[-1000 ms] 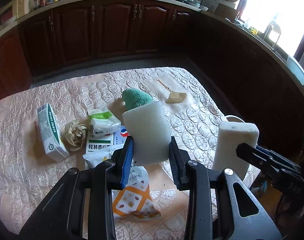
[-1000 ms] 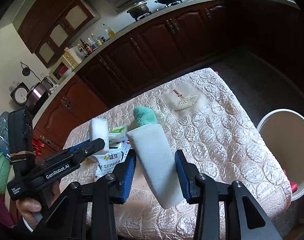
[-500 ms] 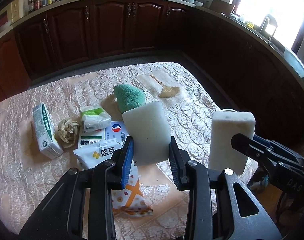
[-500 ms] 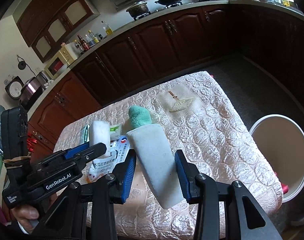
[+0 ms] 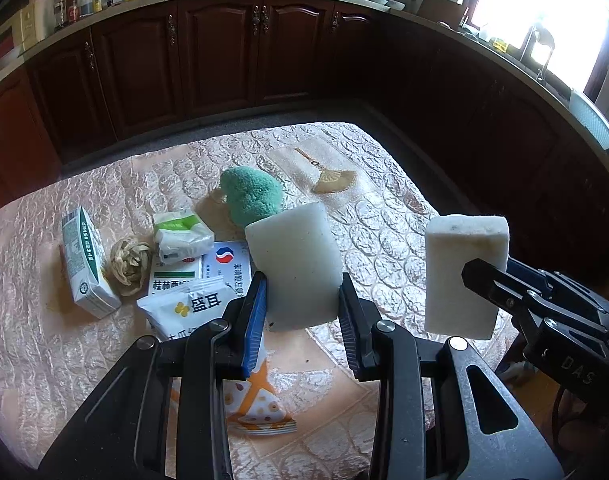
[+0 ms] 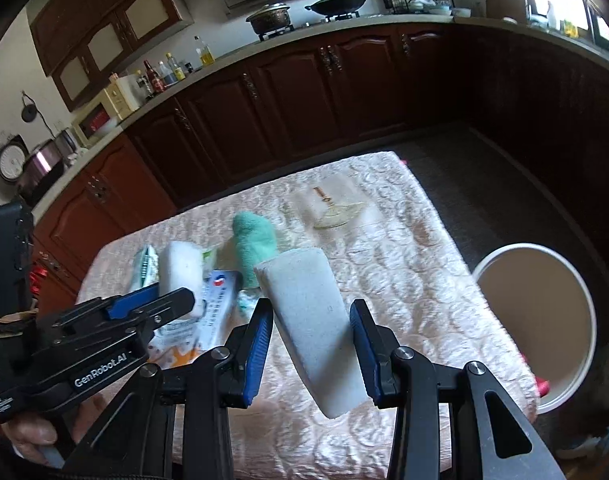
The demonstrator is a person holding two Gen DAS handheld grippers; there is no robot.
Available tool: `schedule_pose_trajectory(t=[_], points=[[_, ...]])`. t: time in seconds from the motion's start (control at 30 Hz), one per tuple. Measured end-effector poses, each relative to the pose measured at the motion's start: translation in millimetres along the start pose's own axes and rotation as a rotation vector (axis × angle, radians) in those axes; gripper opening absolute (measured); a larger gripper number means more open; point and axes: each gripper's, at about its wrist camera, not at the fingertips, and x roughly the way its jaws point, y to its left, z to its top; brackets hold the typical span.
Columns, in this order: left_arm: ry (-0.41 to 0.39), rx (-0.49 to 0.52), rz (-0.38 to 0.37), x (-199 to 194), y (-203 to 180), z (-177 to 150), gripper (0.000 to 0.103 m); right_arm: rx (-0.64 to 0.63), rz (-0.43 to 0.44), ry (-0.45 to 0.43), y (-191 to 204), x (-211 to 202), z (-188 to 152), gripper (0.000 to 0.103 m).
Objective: Collect trash
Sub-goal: 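Carry both white sponges over the white bucket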
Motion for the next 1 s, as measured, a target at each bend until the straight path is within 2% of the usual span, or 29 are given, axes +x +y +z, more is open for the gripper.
schedule_pose_trajectory(t=[0.43,1.0], points=[[0.012,0.059,-0.008,9.1,-38.2,4.4,0.032,0.003,-0.092,-0.023,-20.2,-13.7,-0.8,0.038],[0.044,0.192,-0.101,28.0,-128.2,23.8,0.032,0.104,-0.250,-0.073,-104.2,-66.1,-3.5,0.038]])
